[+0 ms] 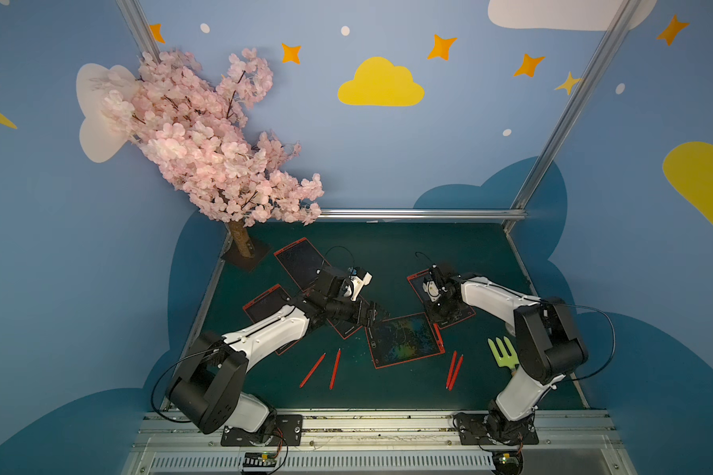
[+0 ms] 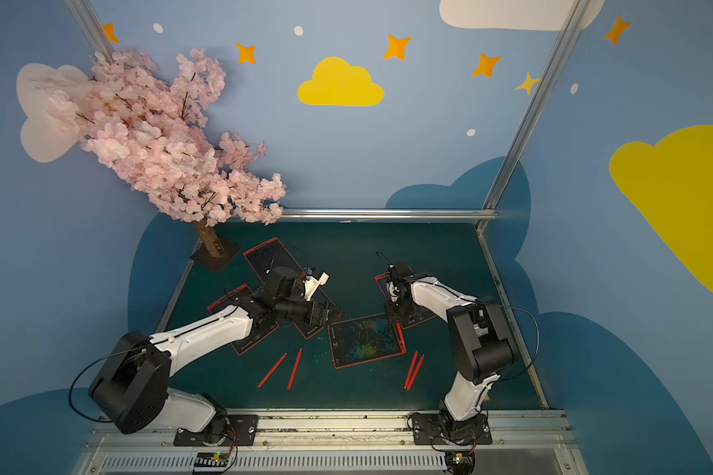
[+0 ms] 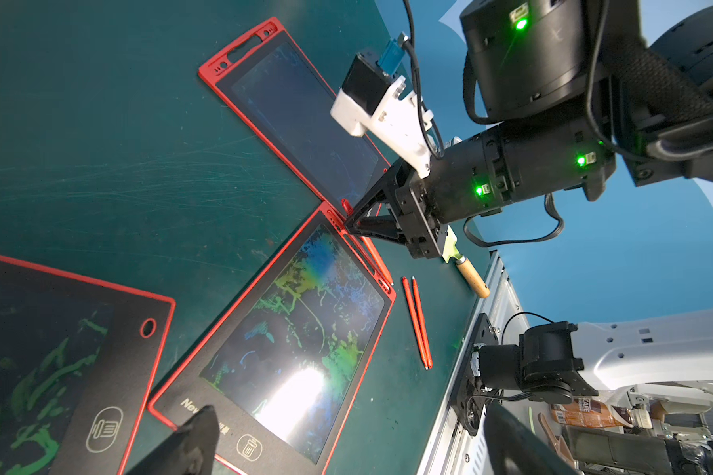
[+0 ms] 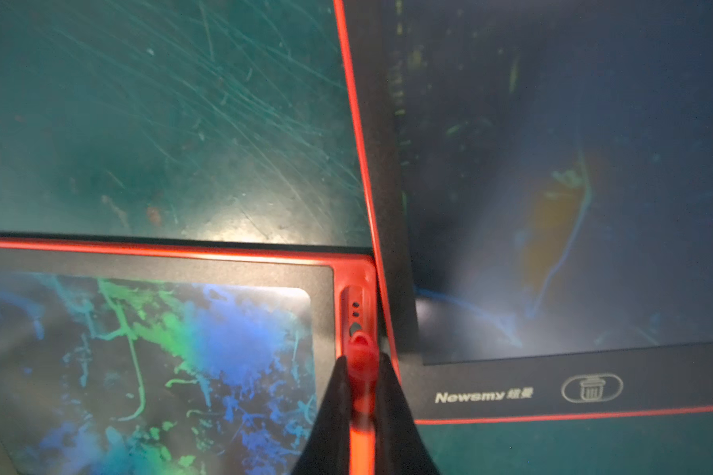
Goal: Place the stylus back onto the writing tablet
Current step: Place the stylus on the writing tablet.
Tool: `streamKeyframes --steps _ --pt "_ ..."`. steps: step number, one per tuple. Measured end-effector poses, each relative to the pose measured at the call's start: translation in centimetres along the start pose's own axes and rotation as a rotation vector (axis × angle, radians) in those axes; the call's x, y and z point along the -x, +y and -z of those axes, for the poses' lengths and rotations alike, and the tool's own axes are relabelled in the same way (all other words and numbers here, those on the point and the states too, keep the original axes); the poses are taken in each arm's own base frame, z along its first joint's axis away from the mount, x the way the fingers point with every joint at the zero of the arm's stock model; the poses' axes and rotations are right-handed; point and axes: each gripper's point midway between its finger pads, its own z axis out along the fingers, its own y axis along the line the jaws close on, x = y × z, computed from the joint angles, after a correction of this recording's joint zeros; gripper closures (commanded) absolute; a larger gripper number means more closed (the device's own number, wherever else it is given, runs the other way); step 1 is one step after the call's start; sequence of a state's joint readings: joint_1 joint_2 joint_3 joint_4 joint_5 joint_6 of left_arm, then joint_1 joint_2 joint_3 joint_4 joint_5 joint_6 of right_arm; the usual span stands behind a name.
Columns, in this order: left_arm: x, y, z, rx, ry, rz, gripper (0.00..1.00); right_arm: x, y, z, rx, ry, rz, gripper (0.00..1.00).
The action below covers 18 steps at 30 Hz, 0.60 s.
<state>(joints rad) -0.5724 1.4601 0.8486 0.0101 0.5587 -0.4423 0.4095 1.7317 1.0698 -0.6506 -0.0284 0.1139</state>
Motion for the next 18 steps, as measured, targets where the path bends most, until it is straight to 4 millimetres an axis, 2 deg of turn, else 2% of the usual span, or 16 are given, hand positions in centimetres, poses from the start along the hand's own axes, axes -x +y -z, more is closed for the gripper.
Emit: streamKeyframes --steps 18 --pt "-0.45 0.16 -0.2 -0.003 0.0 0.01 0.01 -0.05 0.63 -0.47 -0.001 0.029 0.025 0.87"
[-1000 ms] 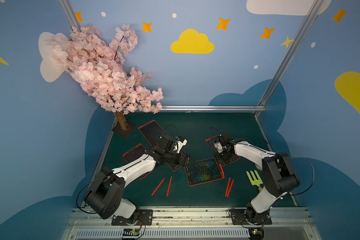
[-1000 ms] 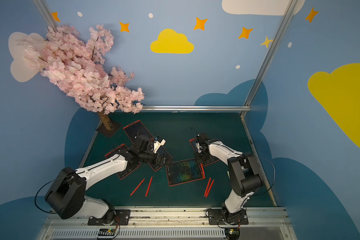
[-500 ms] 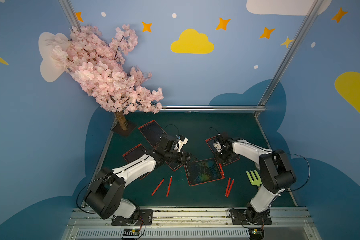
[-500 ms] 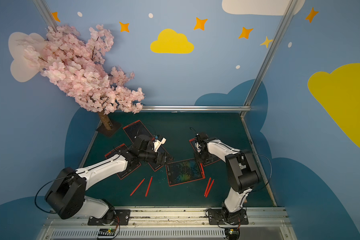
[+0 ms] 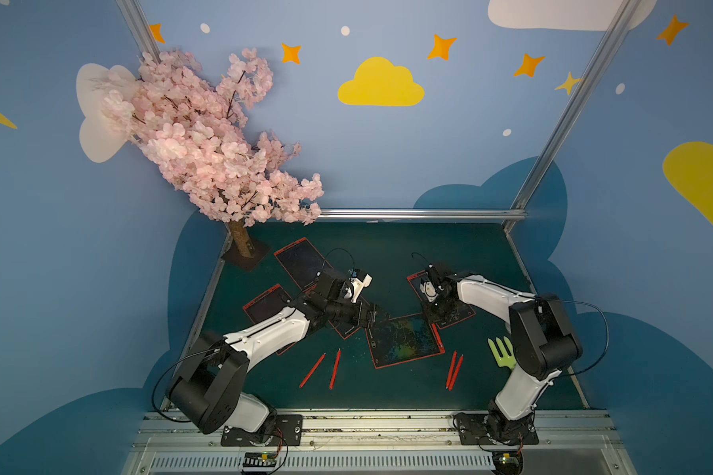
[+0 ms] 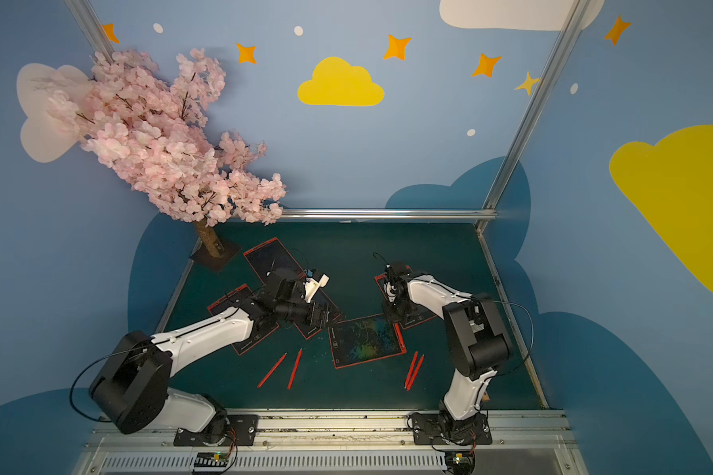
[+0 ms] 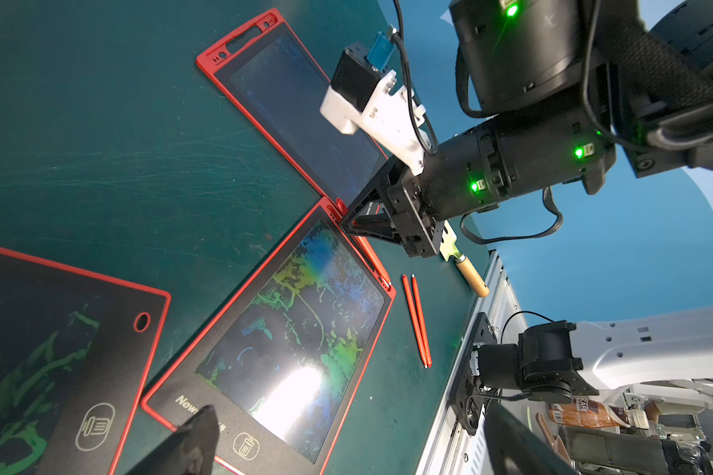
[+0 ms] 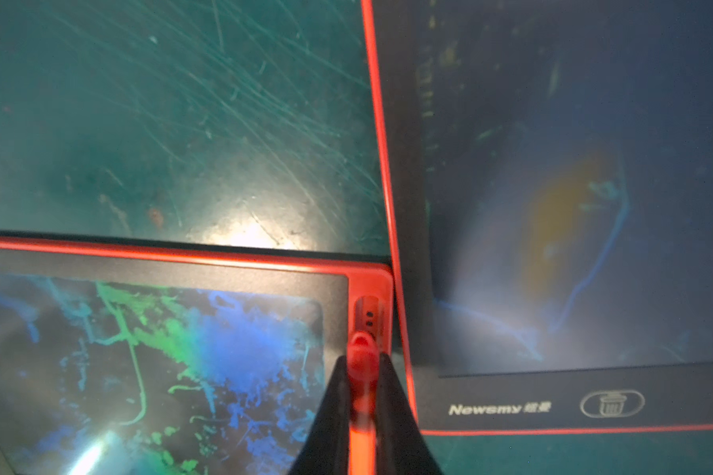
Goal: Place the stylus back onto the writing tablet
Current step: Place the stylus on the writing tablet.
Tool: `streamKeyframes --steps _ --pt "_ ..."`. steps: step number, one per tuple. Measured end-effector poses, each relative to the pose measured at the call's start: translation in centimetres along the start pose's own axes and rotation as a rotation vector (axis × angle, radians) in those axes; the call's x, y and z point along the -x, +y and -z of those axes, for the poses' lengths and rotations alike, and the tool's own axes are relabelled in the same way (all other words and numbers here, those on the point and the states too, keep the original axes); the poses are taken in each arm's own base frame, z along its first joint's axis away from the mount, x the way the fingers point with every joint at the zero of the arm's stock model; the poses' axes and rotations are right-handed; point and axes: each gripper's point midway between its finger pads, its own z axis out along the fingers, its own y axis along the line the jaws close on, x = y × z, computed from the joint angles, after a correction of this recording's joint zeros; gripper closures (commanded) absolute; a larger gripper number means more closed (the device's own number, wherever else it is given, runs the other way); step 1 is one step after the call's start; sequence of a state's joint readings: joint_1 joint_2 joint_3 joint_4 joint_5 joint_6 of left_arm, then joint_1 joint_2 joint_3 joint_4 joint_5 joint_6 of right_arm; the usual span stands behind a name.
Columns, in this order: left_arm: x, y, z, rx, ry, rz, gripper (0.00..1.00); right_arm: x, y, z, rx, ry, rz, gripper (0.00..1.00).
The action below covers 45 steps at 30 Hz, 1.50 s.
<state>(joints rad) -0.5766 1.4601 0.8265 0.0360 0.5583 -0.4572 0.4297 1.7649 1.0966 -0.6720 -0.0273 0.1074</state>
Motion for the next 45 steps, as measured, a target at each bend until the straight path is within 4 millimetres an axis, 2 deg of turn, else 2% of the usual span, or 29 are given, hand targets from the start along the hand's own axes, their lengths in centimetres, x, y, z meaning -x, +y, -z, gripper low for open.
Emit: streamKeyframes --steps 12,18,22,28,37,45 --pt "-0.2 0.1 0.0 -0.003 -0.008 0.003 0.01 -0.4 -0.2 -0.3 -0.011 0.021 -0.009 0.79" --pt "-0.1 0.0 0.1 -0.005 -0.013 0.002 0.01 -0.8 -0.2 -0.1 -0.017 0.033 -0.024 0.84" --pt "0.0 -0.1 0.2 -0.007 -0.016 0.002 0.01 -0.9 -0.1 0.8 -0.027 0.021 -0.035 0.85" --pt "0.1 -0.2 0.2 -0.01 -0.02 -0.001 0.01 -1.1 0.3 2.1 -0.028 0.004 -0.059 0.98" --pt "0.1 -0.2 0.2 -0.01 -0.021 0.002 0.01 -2.0 0.3 2.0 -0.034 0.037 -0.105 1.0" --pt "0.1 -0.2 0.2 -0.01 -0.021 0.002 0.01 -2.6 0.1 0.7 -0.048 0.09 -0.127 1.0"
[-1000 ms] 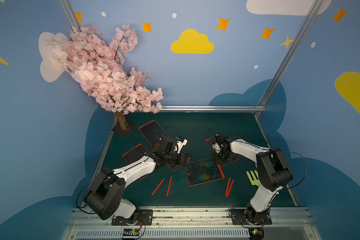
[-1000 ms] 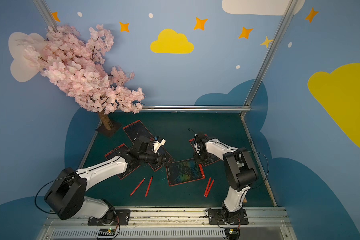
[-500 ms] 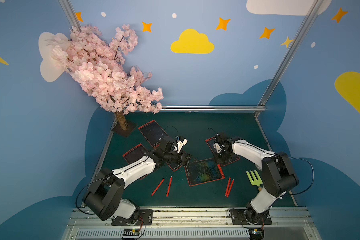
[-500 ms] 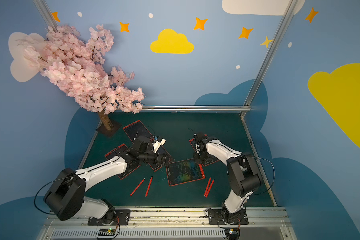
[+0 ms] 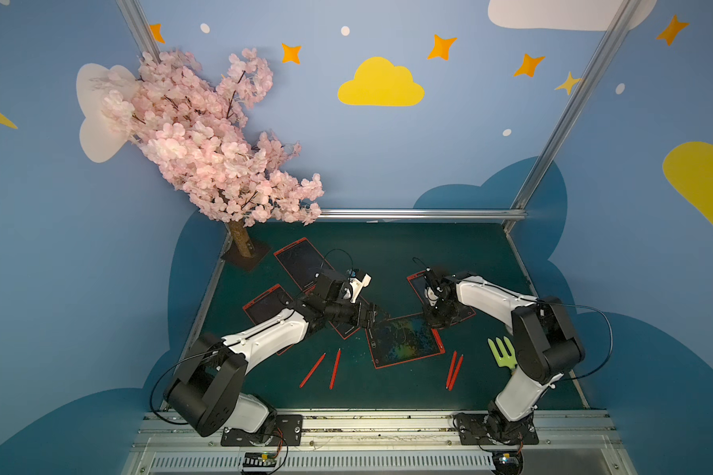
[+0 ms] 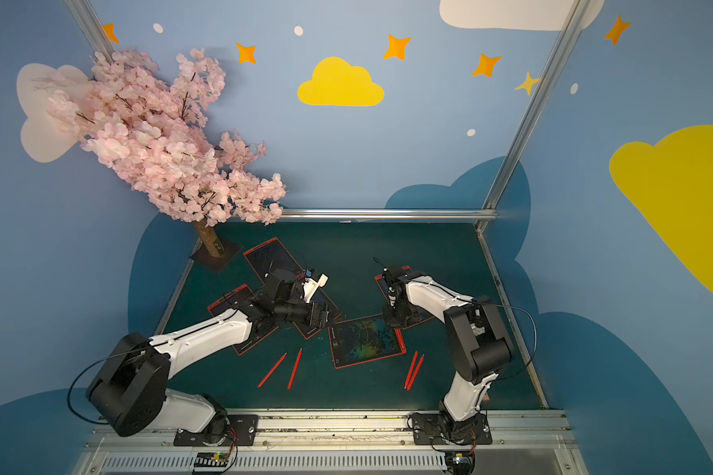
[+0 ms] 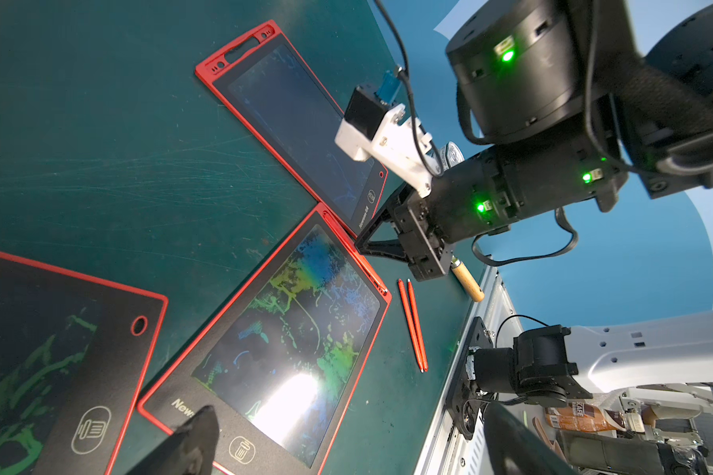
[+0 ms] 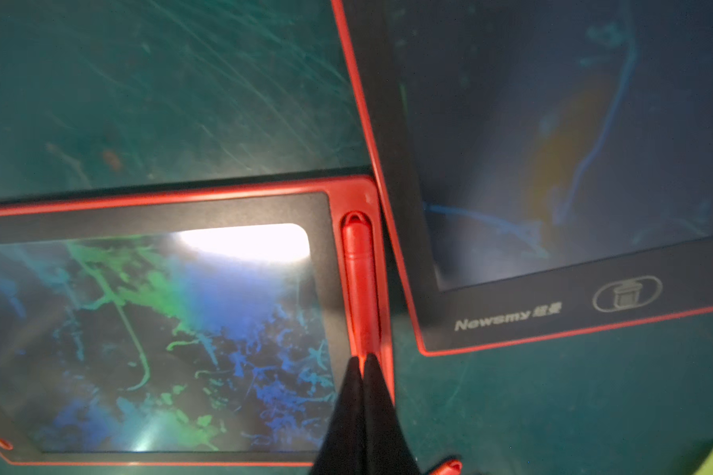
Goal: Place the stylus back onto the writing tablet
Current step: Place the stylus on the writing tablet.
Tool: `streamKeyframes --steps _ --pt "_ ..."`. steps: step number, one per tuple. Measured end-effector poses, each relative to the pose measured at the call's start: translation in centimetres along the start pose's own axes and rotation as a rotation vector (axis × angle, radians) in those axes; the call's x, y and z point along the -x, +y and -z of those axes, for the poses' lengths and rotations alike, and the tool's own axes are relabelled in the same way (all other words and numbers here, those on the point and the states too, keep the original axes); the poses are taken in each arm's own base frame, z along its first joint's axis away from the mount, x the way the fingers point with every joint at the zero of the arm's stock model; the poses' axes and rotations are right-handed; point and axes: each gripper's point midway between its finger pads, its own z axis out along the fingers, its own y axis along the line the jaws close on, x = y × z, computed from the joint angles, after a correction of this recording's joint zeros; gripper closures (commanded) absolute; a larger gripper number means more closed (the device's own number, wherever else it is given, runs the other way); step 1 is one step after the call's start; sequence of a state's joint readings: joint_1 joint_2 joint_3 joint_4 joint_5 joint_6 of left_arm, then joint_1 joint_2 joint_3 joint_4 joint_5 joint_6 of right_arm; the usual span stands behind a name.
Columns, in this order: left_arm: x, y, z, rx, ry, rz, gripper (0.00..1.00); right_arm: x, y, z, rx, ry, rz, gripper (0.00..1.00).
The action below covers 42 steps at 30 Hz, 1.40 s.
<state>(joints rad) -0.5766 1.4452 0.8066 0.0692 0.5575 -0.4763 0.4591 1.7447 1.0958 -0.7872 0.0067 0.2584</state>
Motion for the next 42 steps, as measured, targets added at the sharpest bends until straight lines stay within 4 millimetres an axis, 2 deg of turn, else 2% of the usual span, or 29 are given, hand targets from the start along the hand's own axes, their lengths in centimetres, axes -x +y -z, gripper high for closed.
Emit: streamKeyframes --steps 6,21,26,31,34,38,42 --pt "0.0 0.0 0.0 0.0 0.0 0.0 0.01 -0.4 -0.2 -0.6 -0.017 0.033 -0.011 1.0" --pt "0.3 -0.2 0.1 -0.002 -0.006 -0.004 0.01 -0.2 -0.1 -0.6 -0.054 0.054 -0.015 1.0" --pt "1.8 -0.6 0.4 -0.001 -0.036 -0.018 0.01 0.2 0.4 0.4 -0.026 0.017 -0.033 0.9" --pt "3.7 -0.1 0.0 0.014 -0.052 -0.01 0.01 1.2 1.2 3.6 0.035 -0.105 -0.047 0.77" --pt "4.2 0.4 -0.5 0.029 -0.047 0.002 0.01 1.5 1.5 4.8 0.079 -0.153 -0.059 0.72" --pt "4.9 0.8 -1.0 0.05 -0.042 0.013 0.01 1.8 1.7 5.5 0.136 -0.174 -0.074 0.62" --pt "6.5 0.9 -1.3 0.052 -0.057 0.013 0.01 2.0 2.2 6.0 0.179 -0.186 -0.077 0.5"
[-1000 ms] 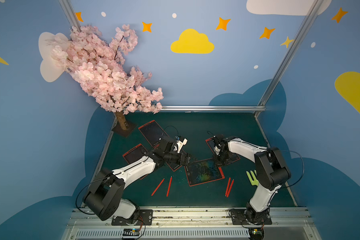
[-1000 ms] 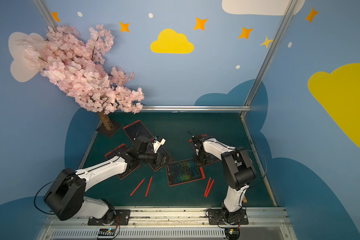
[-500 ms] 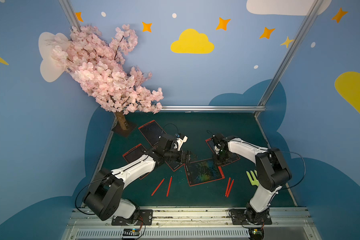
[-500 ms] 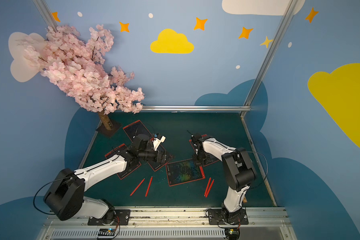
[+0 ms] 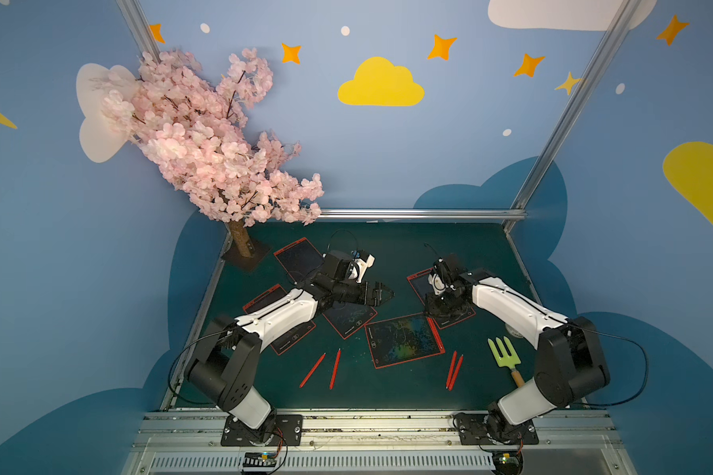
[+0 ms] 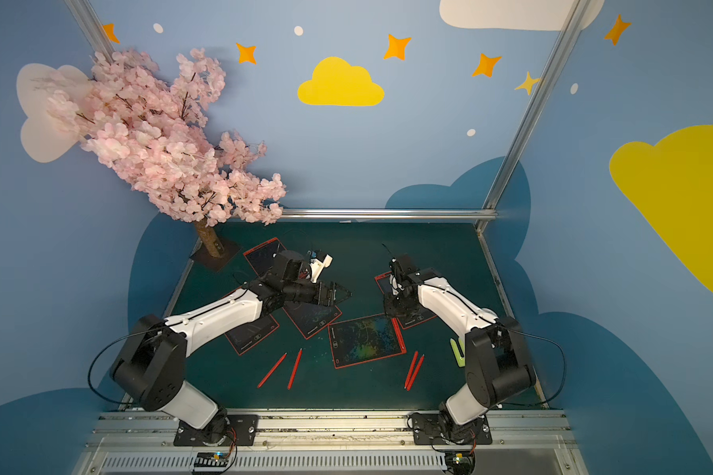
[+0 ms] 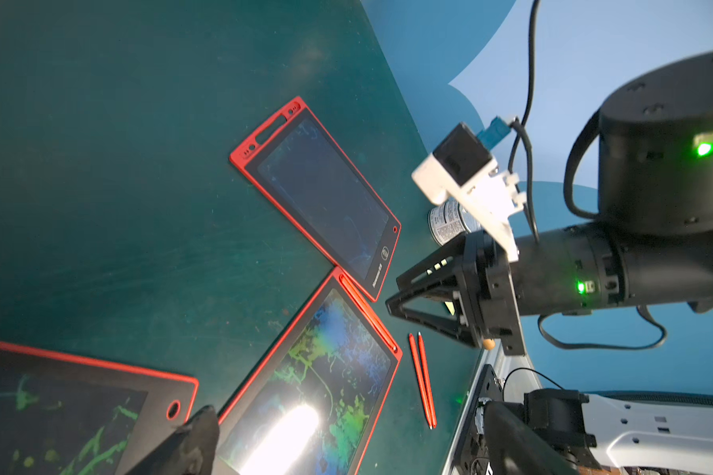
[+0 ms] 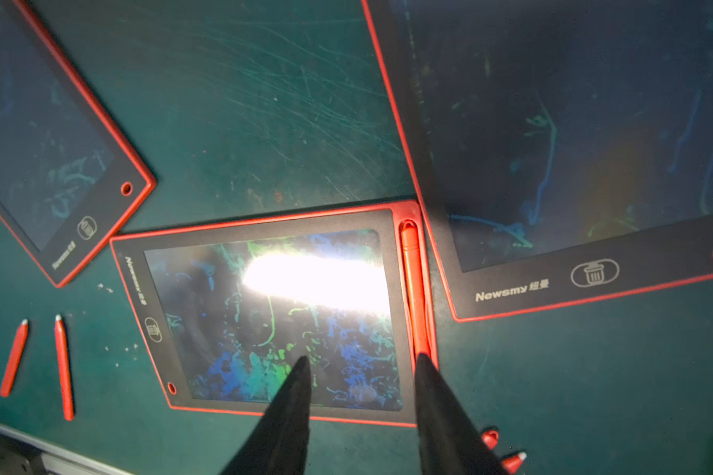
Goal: Place the stylus back onto the writing tablet
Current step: Place the stylus on the writing tablet, then move the writing tablet to the center of the board.
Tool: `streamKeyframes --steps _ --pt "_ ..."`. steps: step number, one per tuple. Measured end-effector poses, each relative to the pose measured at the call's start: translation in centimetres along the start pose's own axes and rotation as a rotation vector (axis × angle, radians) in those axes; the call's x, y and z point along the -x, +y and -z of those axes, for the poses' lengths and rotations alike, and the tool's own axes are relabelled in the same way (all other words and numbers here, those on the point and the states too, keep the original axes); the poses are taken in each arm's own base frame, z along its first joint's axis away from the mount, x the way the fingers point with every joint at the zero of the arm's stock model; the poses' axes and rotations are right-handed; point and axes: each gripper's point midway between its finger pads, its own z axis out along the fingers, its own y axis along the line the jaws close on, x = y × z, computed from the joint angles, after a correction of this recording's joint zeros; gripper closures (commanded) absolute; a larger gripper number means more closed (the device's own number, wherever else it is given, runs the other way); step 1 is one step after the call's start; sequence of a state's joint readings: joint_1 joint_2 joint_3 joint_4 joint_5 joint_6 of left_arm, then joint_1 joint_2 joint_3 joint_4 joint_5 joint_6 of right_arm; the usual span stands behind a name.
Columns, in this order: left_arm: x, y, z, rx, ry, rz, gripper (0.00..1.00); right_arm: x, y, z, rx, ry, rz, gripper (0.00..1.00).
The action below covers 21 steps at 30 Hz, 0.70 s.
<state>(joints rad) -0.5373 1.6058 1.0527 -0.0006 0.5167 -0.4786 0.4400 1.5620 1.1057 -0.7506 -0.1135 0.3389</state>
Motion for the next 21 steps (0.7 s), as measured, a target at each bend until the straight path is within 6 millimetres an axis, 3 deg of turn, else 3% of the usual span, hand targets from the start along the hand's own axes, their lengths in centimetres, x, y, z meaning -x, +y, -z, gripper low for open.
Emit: streamKeyframes --steps 4,8,12,17,21 --pt "0.6 1.1 -0.2 0.017 -0.001 0.021 0.01 0.0 0.8 0.7 0.045 -0.018 0.002 0.45" --pt "-0.2 2.3 0.1 0.071 0.019 0.049 0.01 -0.6 1.0 0.7 0.077 -0.023 0.0 0.4" --pt "-1.5 3.3 0.5 0.126 0.047 0.074 0.01 -0.7 0.7 0.8 0.079 -0.028 -0.031 0.27" --pt "-2.1 3.6 0.6 0.145 0.076 0.091 0.01 0.0 -1.0 1.1 0.077 -0.052 -0.128 0.3" --pt "-0.2 2.9 -0.3 0.116 0.081 0.065 0.01 0.5 -3.0 1.1 0.063 -0.065 -0.227 0.26"
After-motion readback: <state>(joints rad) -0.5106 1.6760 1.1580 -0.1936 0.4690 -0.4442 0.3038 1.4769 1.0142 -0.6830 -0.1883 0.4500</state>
